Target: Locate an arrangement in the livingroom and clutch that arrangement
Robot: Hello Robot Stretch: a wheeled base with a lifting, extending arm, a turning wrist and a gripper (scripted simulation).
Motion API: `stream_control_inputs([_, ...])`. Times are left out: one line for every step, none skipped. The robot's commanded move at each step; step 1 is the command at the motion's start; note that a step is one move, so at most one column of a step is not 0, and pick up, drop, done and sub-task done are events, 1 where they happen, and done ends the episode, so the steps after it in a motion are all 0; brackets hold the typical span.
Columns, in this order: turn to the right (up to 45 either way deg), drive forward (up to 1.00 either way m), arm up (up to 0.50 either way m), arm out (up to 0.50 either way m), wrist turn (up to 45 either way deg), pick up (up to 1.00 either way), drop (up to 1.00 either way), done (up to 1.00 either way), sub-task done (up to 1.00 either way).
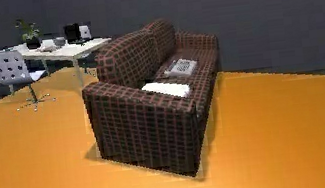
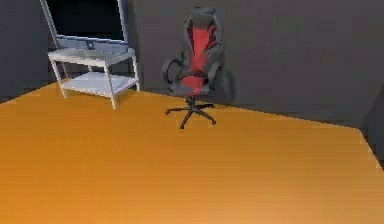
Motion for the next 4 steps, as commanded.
stream_control_inputs([45.0, 0.0, 0.0, 0.0, 0.0, 0.0, 0.0, 0.0, 0.0])
stream_control_inputs([42.0, 0.0, 0.0, 0.0, 0.0, 0.0, 0.0, 0.0, 0.0])
stream_control_inputs([0.0, 0.15, 0.0, 0.0, 0.0, 0.0, 0.0, 0.0, 0.0])
stream_control_inputs([-45.0, 0.0, 0.0, 0.0, 0.0, 0.0, 0.0, 0.0, 0.0])
